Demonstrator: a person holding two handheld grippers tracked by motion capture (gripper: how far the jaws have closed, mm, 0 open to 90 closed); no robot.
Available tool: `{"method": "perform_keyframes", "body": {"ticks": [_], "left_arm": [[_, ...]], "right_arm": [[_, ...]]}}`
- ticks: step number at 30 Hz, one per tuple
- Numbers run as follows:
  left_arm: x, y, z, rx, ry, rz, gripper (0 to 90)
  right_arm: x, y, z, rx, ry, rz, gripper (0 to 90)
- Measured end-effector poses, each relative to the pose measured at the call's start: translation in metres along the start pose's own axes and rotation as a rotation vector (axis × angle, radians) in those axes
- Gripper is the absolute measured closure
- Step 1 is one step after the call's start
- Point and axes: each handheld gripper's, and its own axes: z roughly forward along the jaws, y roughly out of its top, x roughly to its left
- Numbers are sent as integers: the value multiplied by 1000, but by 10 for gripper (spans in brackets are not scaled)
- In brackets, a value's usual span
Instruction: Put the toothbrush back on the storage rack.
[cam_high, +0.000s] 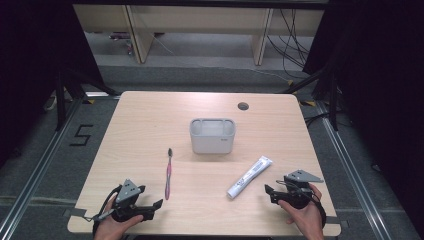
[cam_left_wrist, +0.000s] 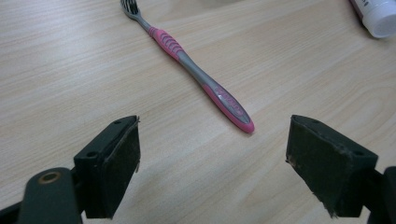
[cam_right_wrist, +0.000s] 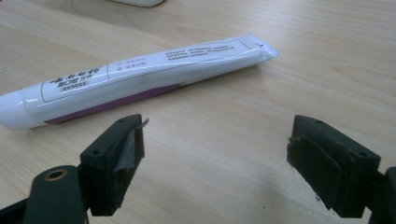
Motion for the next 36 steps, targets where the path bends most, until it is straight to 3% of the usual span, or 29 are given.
{"method": "perform_keyframes", "body": {"ticks": [2, 3, 7, 8, 11, 12, 13, 14, 15, 17, 19, 21, 22, 23, 24, 27, 28, 32, 34, 36], "left_arm": [[0, 0, 0, 1, 2, -2, 171], [0, 0, 0, 3, 3, -2, 170], [1, 0, 0, 26, 2, 16, 170], [0, -1, 2, 5, 5, -8, 168], [3, 1, -1, 17, 5, 1, 160], [3, 1, -1, 11, 13, -17, 160], [4, 1, -2, 16, 15, -7, 160], [3, 1, 0, -10, 15, -33, 160], [4, 1, 0, 7, 19, -41, 160], [5, 1, 1, 14, 22, -54, 160], [7, 2, 1, 35, 23, -37, 161], [7, 4, 2, 30, 29, -58, 161], [9, 4, 2, 31, 14, -39, 158], [7, 6, 4, 1, 12, -55, 157], [9, 7, 3, 24, 11, -27, 157], [9, 9, 7, 18, 15, -36, 158], [11, 10, 7, 42, 18, -6, 158], [10, 15, 11, 50, 21, 1, 160], [10, 17, 13, 48, 13, 18, 166], [10, 19, 15, 54, 12, 21, 168]], "right_arm": [[2, 0, 0, 12, 7, 33, 189], [0, 0, 0, 2, -1, -3, 188], [-1, 0, 1, 1, -13, 0, 188], [-1, -1, 2, 0, 10, 11, 190], [0, 0, 2, 7, 6, 6, 191], [0, 0, 2, 16, 20, 17, 192], [2, 0, 1, 17, 19, 39, 194], [2, 0, 1, 17, 19, 39, 194], [-1, 0, 2, -4, 29, 11, 194], [-1, 0, 2, -9, 39, 11, 196], [-1, 0, 2, -13, 30, 8, 196], [0, 0, 2, -3, 42, 16, 207], [0, 0, 3, -6, 25, 12, 209], [0, 0, 2, -9, 43, 15, 210], [0, 0, 2, -16, 42, 12, 212], [-1, 1, 2, -21, 46, 2, 213], [-2, 1, 2, -9, 28, -6, 213], [0, 1, 1, -13, 27, -13, 223], [3, 1, 2, -3, 49, 20, 226], [1, 1, 3, -8, 54, 4, 227]]}}
